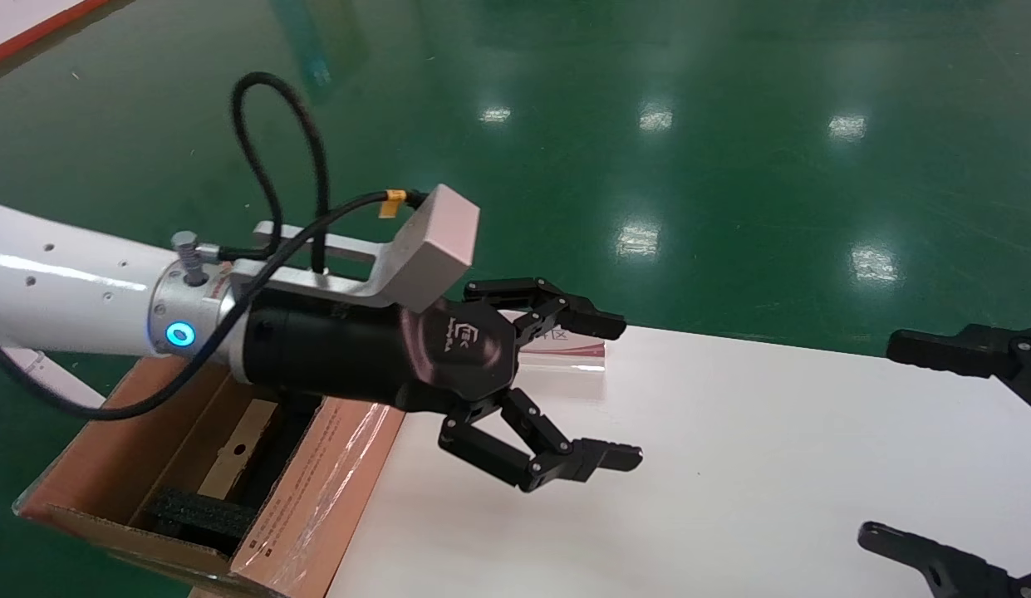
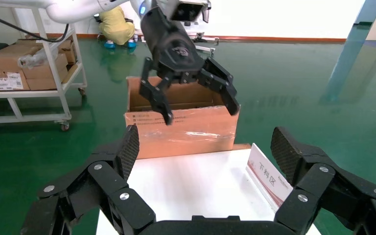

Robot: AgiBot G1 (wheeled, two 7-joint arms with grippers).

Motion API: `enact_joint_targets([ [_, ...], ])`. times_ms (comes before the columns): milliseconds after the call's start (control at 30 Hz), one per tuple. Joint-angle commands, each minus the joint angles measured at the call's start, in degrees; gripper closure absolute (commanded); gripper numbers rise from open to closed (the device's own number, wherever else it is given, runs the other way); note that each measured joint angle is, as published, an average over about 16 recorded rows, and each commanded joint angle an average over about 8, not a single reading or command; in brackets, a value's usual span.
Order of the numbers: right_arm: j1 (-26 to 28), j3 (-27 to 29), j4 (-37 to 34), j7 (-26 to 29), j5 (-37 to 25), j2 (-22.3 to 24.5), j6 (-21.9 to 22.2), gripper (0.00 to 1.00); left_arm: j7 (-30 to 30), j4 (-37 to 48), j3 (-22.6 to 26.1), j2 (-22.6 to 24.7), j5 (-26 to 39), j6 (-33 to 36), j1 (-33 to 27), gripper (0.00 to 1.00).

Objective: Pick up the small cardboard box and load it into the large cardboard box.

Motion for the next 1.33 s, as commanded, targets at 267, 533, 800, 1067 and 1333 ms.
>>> enact_joint_targets([
  [267, 0.0, 0.0, 0.0, 0.0, 0.0, 0.0, 0.0, 0.0, 7.9, 0.7, -15.8, 1.3, -4.4, 6.0, 12.0, 0.0],
  [533, 0.0, 0.0, 0.0, 0.0, 0.0, 0.0, 0.0, 0.0, 11.7, 1.2, -24.5, 2.1, -6.7, 9.2, 18.5, 0.0],
  [800, 0.0, 0.0, 0.0, 0.0, 0.0, 0.0, 0.0, 0.0, 11.6, 1.2, -24.3, 2.1, -6.8, 9.2, 18.4, 0.0],
  [1067, 0.0, 0.0, 0.0, 0.0, 0.0, 0.0, 0.0, 0.0, 11.3, 1.1, -23.1, 2.0, -6.5, 8.7, 17.5, 0.0],
  [1333, 0.0, 0.0, 0.0, 0.0, 0.0, 0.0, 0.0, 0.0, 11.2, 1.1, -22.5, 1.9, -6.3, 8.5, 17.1, 0.0],
])
